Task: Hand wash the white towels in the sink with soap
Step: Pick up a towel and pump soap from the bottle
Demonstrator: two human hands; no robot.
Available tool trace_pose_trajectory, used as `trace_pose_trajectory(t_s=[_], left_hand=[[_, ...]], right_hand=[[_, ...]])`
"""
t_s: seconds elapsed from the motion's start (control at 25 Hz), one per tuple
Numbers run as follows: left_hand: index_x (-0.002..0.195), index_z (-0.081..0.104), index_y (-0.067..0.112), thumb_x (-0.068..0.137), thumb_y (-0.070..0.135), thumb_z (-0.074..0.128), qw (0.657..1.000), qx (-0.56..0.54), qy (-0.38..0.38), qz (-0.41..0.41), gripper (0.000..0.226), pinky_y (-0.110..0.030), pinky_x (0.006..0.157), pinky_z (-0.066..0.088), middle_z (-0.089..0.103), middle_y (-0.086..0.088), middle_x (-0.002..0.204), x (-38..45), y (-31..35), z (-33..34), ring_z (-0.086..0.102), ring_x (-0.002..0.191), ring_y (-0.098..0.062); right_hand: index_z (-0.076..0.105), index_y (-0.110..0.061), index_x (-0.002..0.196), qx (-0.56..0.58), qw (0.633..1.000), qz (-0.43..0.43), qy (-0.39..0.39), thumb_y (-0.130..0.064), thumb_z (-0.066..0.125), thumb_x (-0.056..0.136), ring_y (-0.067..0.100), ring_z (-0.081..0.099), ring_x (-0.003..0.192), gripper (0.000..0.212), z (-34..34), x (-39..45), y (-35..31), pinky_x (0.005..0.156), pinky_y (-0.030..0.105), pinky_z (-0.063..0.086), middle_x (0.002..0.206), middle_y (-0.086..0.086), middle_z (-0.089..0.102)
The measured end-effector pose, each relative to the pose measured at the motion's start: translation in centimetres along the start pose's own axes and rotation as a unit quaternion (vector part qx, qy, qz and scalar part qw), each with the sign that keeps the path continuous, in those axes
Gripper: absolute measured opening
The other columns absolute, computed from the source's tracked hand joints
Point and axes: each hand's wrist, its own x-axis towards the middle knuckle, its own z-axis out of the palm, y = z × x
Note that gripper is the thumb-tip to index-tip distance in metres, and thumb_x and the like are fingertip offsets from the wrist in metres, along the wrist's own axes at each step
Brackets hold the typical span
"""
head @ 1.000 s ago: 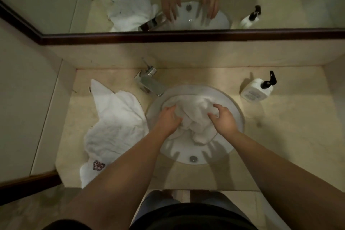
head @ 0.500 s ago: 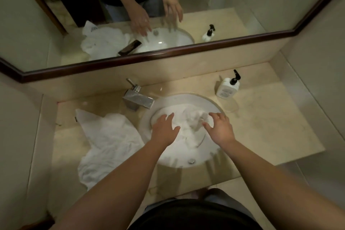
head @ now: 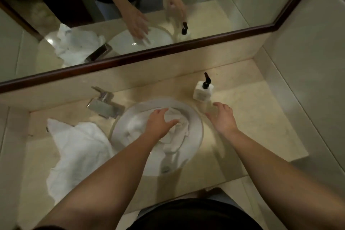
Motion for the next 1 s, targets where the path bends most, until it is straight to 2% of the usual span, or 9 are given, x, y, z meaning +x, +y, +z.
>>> trace_pose_trajectory(t_s=[0.12,0.28,0.4,0.48,0.6,0.68,0.8,0.88,1.0], left_hand=[[0.148,0.043,0.024,0.085,0.054,0.069,1.000,-0.013,0.009,-0.023,0.075,-0.046,0.112,0.036,0.044,-0.010,0.148,2.9,3.7,0.7,0.037,0.139,-0.028],[0.147,0.043,0.028,0.088,0.045,0.071,0.999,-0.007,0.030,0.013,0.068,-0.038,0.111,0.035,0.046,-0.009,0.146,6.8,8.0,1.2,0.037,0.137,-0.027],[0.151,0.038,0.029,0.089,0.041,0.072,0.999,0.013,0.009,0.032,0.072,-0.037,0.112,0.033,0.042,-0.010,0.148,10.1,10.0,1.2,0.036,0.139,-0.026],[0.153,0.034,0.030,0.087,0.038,0.075,0.998,0.033,-0.015,0.045,0.078,-0.034,0.111,0.032,0.041,-0.010,0.148,11.9,10.7,1.1,0.036,0.139,-0.026],[0.154,0.032,0.029,0.086,0.033,0.077,0.992,0.067,-0.072,0.082,0.081,-0.027,0.106,0.031,0.040,-0.008,0.149,13.6,10.9,1.2,0.038,0.138,-0.025],[0.153,0.035,0.024,0.087,0.031,0.075,0.988,0.073,-0.085,0.104,0.077,-0.023,0.101,0.030,0.042,-0.007,0.149,14.1,10.9,1.4,0.041,0.136,-0.023],[0.144,0.045,0.019,0.088,0.030,0.074,0.990,0.058,-0.069,0.112,0.064,-0.026,0.100,0.035,0.048,-0.008,0.144,13.9,10.8,1.7,0.048,0.129,-0.024],[0.142,0.046,0.018,0.087,0.031,0.075,0.990,0.037,-0.077,0.108,0.063,-0.031,0.103,0.038,0.049,-0.005,0.143,13.3,10.5,2.0,0.048,0.129,-0.023],[0.142,0.046,0.017,0.088,0.032,0.075,0.990,0.000,-0.090,0.109,0.063,-0.040,0.109,0.039,0.051,-0.004,0.143,11.8,10.1,2.9,0.047,0.131,-0.022]], right_hand=[[0.043,-0.005,0.143,0.007,0.999,-0.038,-0.010,-0.036,0.065,0.093,0.033,0.037,0.134,0.063,-2.1,4.5,1.7,0.109,0.036,0.029,0.142,0.017,0.047],[0.045,-0.006,0.142,0.051,0.996,-0.058,-0.035,-0.029,0.076,0.084,0.031,0.041,0.134,0.069,-3.2,10.0,2.0,0.107,0.035,0.032,0.143,0.016,0.048],[0.040,-0.014,0.145,0.043,0.993,-0.070,-0.088,-0.034,0.080,0.079,0.028,0.040,0.135,0.080,-2.8,13.1,2.2,0.109,0.038,0.036,0.148,0.010,0.042],[0.042,-0.018,0.143,0.059,0.988,-0.075,-0.122,-0.035,0.084,0.073,0.026,0.046,0.131,0.083,-2.4,14.3,2.1,0.106,0.042,0.042,0.145,0.007,0.044],[0.052,-0.018,0.133,0.054,0.983,-0.112,-0.133,-0.030,0.085,0.071,0.026,0.056,0.119,0.072,-1.3,15.0,1.8,0.096,0.039,0.047,0.131,0.006,0.058],[0.054,-0.018,0.130,0.043,0.984,-0.124,-0.120,-0.029,0.082,0.074,0.025,0.057,0.116,0.063,-1.0,15.0,1.6,0.090,0.035,0.047,0.126,0.005,0.062],[0.054,-0.016,0.133,0.066,0.981,-0.138,-0.122,-0.023,0.080,0.078,0.025,0.056,0.118,0.061,-1.2,14.9,2.0,0.095,0.036,0.045,0.130,0.008,0.059],[0.054,-0.014,0.135,0.095,0.973,-0.150,-0.150,-0.018,0.080,0.077,0.025,0.056,0.118,0.063,-1.7,14.6,2.2,0.099,0.038,0.045,0.132,0.010,0.057],[0.053,-0.010,0.134,0.144,0.960,-0.144,-0.193,-0.009,0.078,0.079,0.028,0.059,0.116,0.061,-2.1,13.8,3.0,0.096,0.042,0.050,0.131,0.011,0.057]])
